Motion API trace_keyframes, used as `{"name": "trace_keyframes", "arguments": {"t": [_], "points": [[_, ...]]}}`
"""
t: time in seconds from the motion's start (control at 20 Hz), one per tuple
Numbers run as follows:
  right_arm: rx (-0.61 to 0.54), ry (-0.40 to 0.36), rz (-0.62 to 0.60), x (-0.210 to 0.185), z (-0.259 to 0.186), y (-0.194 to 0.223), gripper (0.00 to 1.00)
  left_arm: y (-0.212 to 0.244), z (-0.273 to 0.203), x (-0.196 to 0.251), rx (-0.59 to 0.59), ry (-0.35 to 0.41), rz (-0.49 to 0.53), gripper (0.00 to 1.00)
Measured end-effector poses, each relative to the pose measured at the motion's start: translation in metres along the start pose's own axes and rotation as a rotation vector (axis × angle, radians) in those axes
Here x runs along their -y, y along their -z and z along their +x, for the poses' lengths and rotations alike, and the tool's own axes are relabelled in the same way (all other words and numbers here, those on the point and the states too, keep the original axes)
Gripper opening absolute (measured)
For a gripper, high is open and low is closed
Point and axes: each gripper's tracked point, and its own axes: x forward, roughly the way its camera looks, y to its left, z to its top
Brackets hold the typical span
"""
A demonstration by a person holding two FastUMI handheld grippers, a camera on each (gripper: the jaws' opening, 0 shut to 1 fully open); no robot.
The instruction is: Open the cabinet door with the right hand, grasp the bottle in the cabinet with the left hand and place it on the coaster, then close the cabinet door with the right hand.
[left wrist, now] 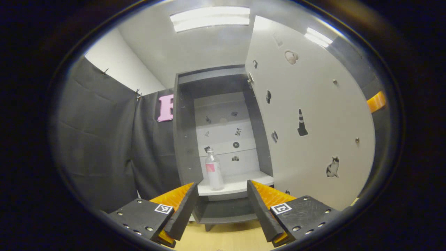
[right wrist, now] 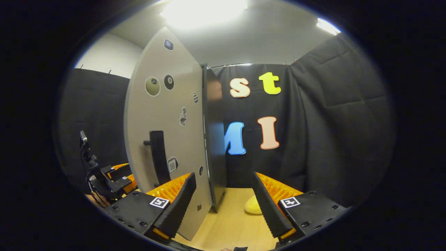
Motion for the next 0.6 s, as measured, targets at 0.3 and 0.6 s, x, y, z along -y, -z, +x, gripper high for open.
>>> {"name": "trace_keyframes", "arguments": {"t": [0.3,0.6], "points": [[0.007,0.123,-0.013,0.026,0.026,0.006,0.97,-0.002,0.082,-0.009,-0.040,0.063,-0.062,0.86],[-0.016,0.224,0.013,0.045,0.057,0.021,0.98,0.008,0.167,-0.037,-0.057,0.089,-0.120,0.84]]}}
